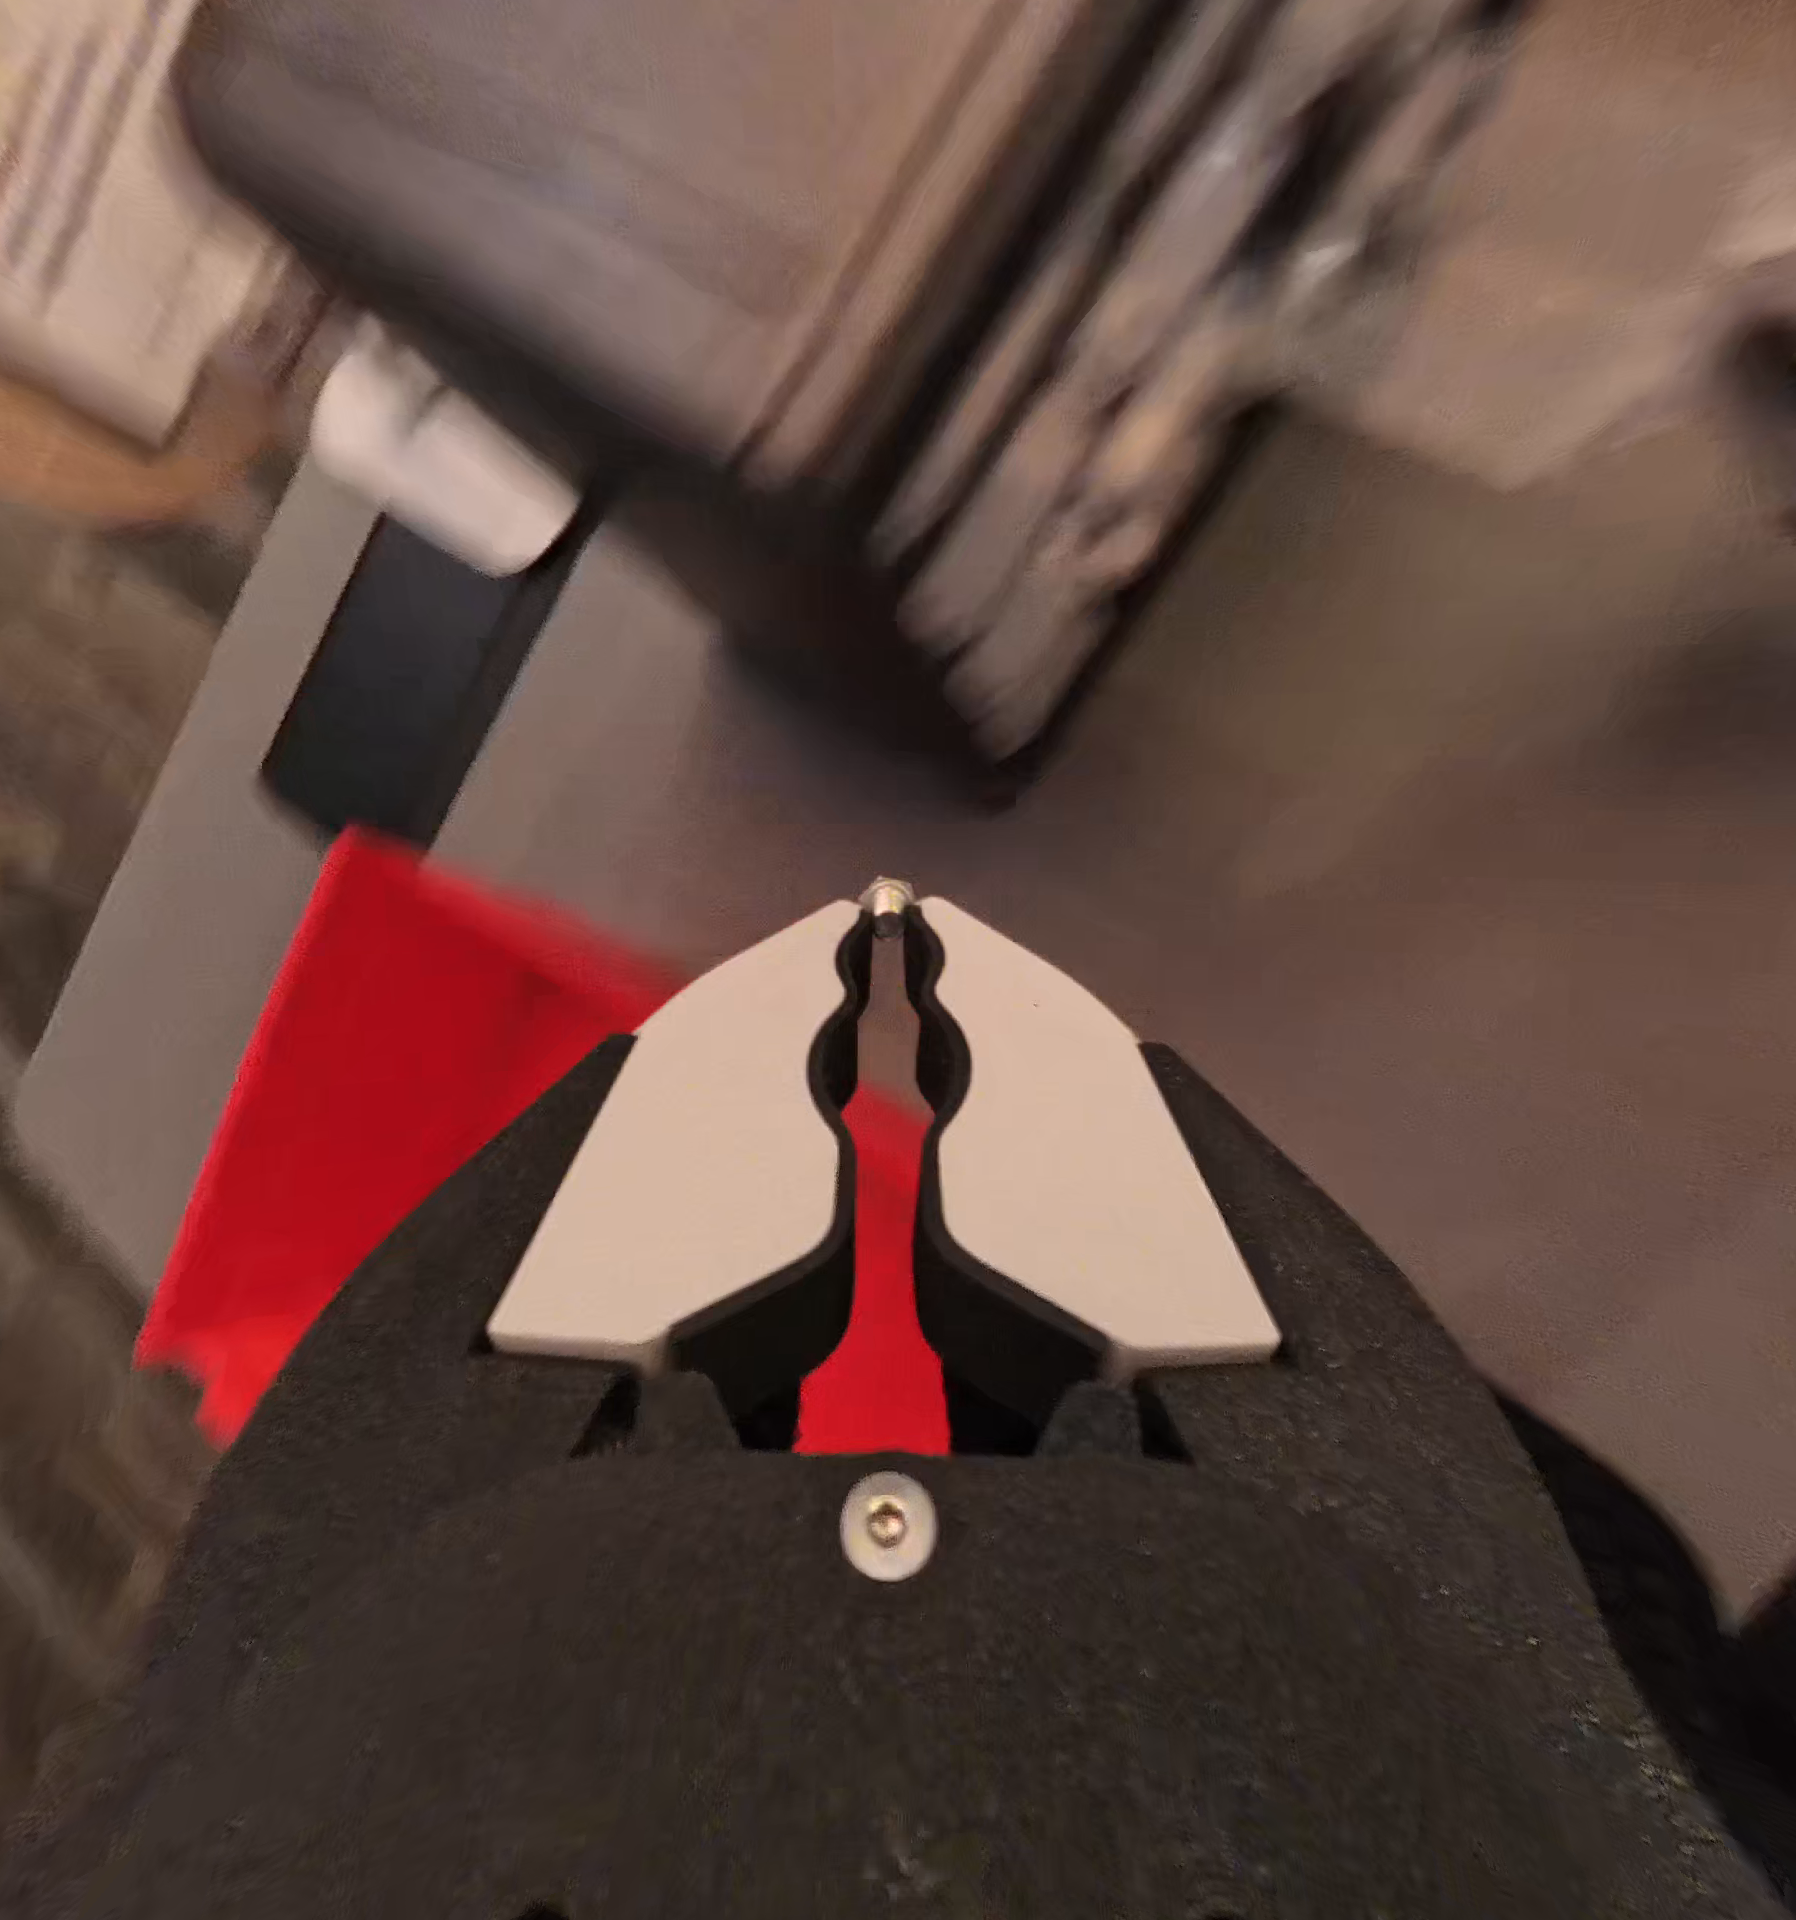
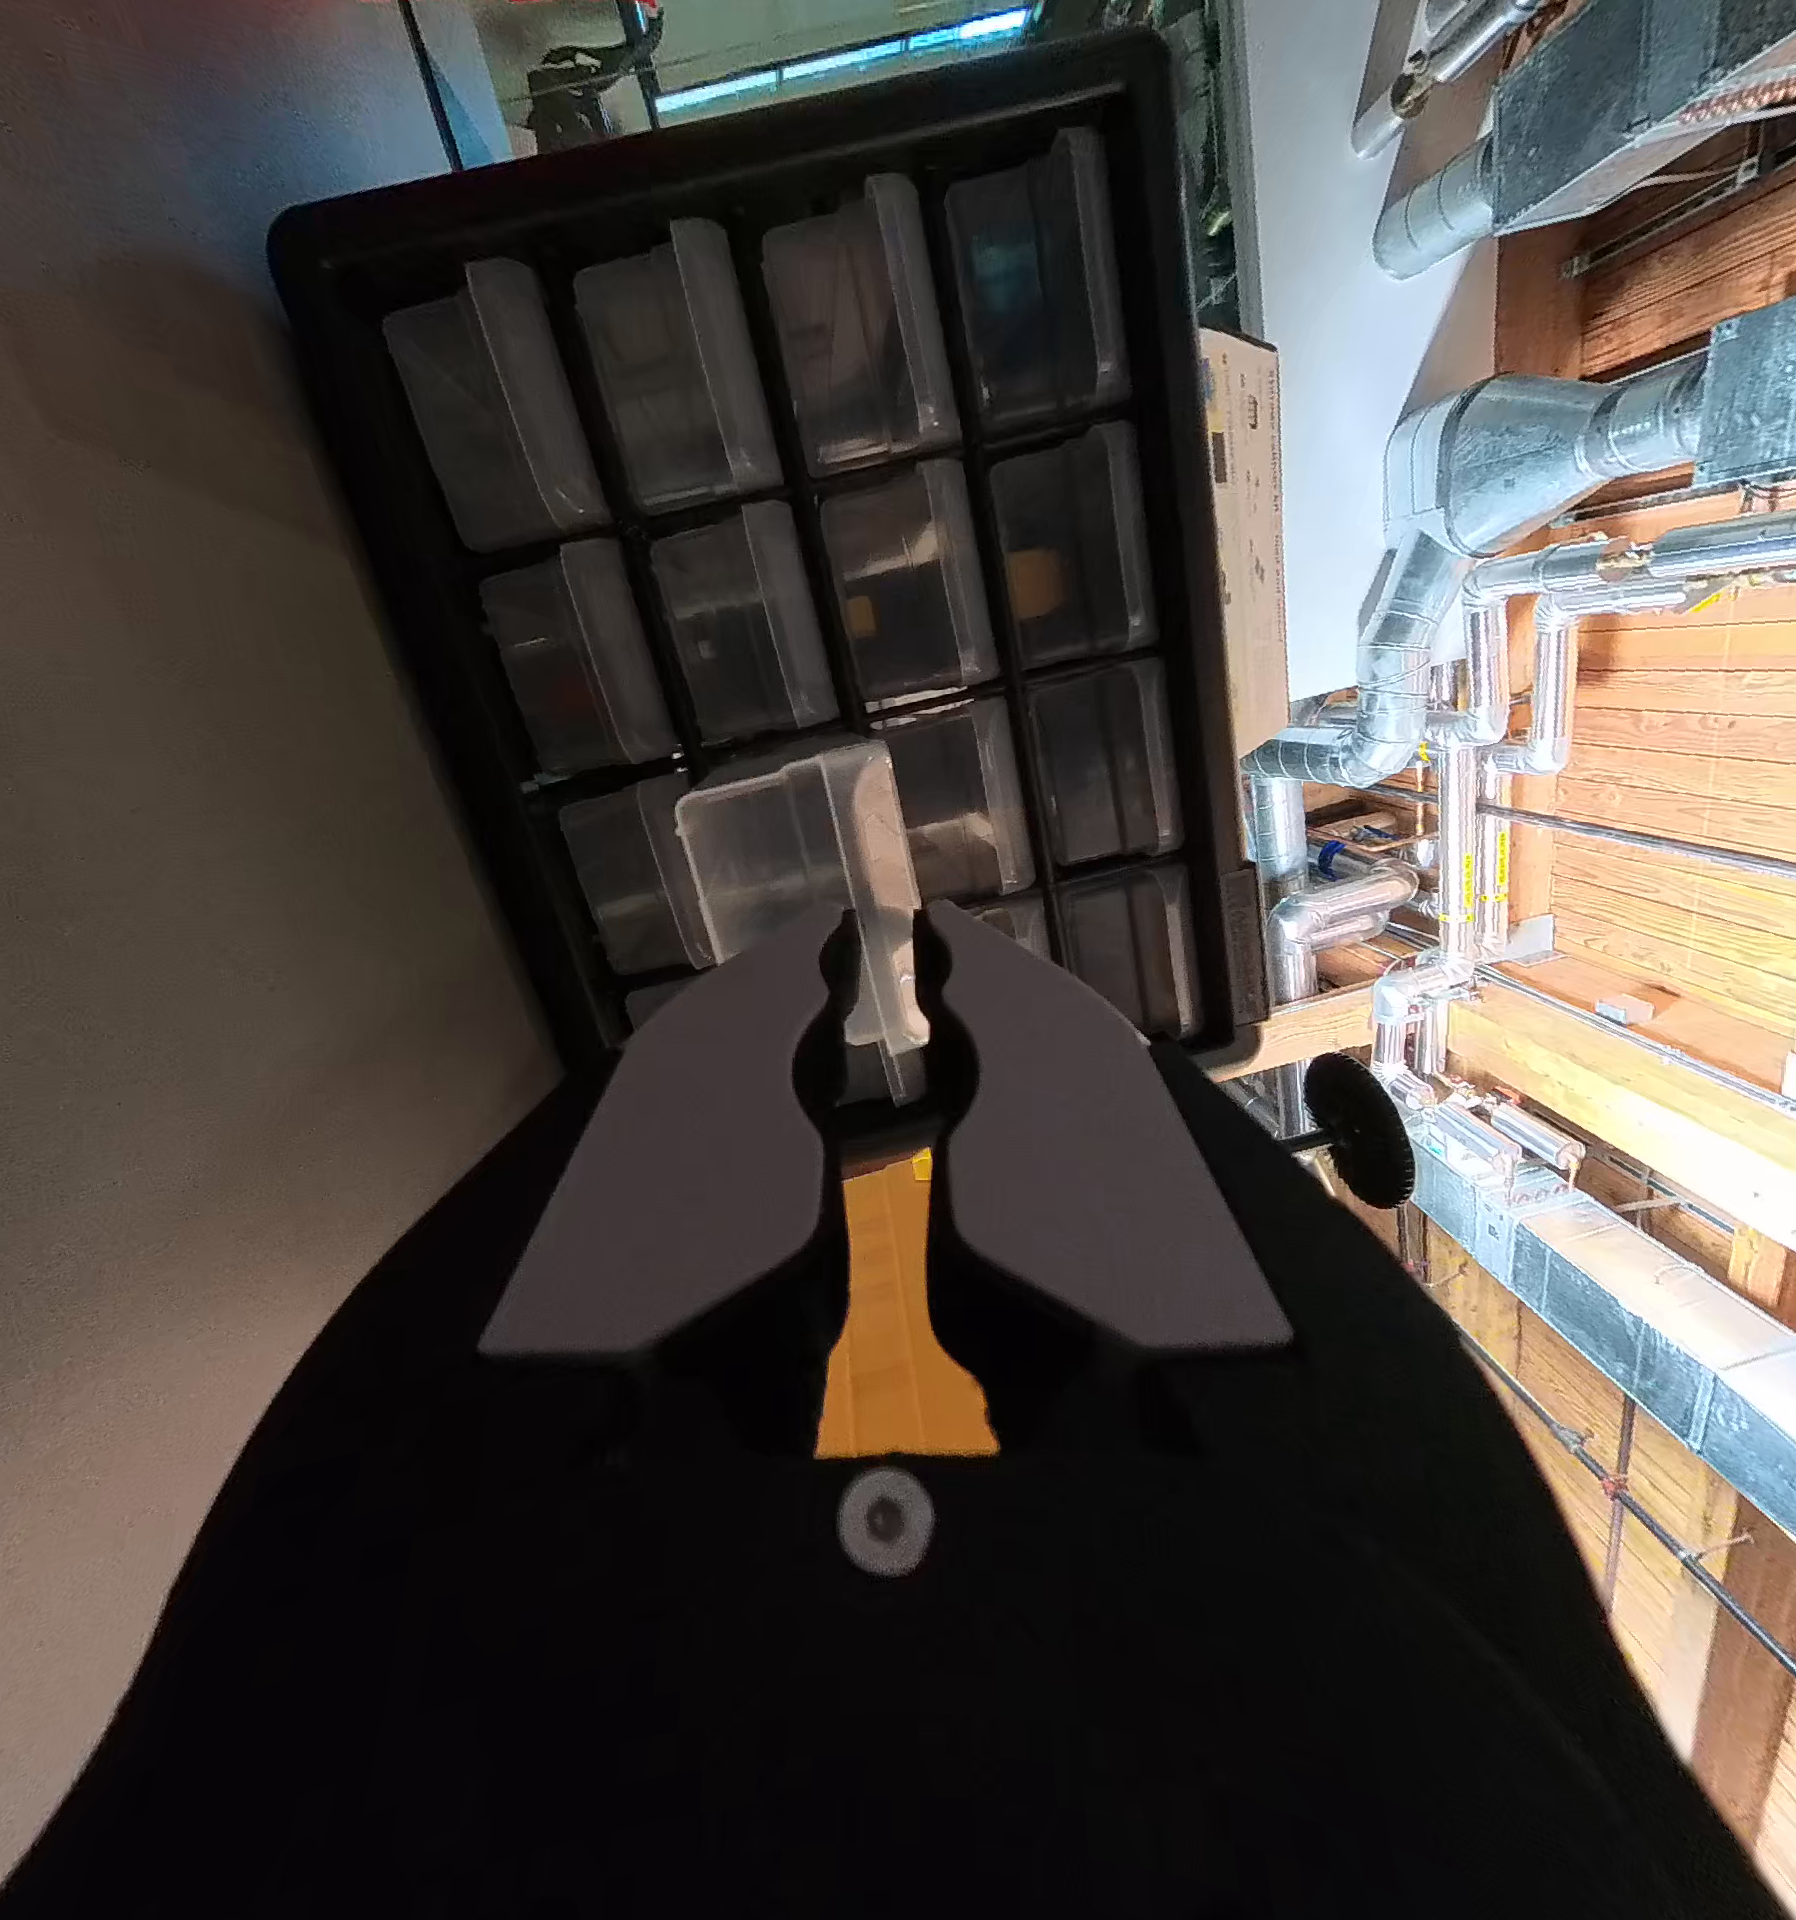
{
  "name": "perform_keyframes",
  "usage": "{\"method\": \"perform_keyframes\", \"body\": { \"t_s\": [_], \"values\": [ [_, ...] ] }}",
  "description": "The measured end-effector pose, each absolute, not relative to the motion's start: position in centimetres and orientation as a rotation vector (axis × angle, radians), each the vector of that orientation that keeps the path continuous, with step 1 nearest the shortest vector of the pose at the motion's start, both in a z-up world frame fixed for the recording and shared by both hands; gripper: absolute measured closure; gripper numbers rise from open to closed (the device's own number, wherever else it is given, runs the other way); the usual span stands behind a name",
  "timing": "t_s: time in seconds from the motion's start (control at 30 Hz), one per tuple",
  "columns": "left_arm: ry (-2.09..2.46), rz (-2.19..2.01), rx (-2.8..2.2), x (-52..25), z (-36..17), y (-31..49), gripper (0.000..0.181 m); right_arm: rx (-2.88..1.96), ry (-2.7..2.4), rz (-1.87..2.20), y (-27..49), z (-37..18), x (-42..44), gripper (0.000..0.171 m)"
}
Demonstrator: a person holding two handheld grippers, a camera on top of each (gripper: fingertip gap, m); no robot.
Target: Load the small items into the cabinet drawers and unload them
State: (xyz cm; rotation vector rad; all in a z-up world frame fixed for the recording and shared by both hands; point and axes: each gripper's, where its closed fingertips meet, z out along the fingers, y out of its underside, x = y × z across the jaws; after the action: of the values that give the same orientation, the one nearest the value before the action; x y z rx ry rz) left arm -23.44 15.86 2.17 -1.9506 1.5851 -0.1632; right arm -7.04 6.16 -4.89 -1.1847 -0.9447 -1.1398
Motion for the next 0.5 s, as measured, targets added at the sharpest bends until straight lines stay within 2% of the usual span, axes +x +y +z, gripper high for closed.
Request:
{"method": "perform_keyframes", "body": {
  "t_s": [0.1, 0.23, 0.5],
  "values": [
    [1.815, -0.231, -1.778, -16.4, 2.4, 10.5, 0.176, -1.181, -0.948, -1.145, 6.2, -4.9, -7.1, 0.161],
    [2.057, -0.087, -1.619, -9.5, -0.2, 8.2, 0.176, -1.173, -0.951, -1.143, 6.1, -4.8, -7.2, 0.161],
    [2.287, 0.006, -1.66, -5.8, -5.2, 9.2, 0.176, -1.179, -0.967, -1.134, 5.9, -4.9, -7.4, 0.16]
  ]
}}
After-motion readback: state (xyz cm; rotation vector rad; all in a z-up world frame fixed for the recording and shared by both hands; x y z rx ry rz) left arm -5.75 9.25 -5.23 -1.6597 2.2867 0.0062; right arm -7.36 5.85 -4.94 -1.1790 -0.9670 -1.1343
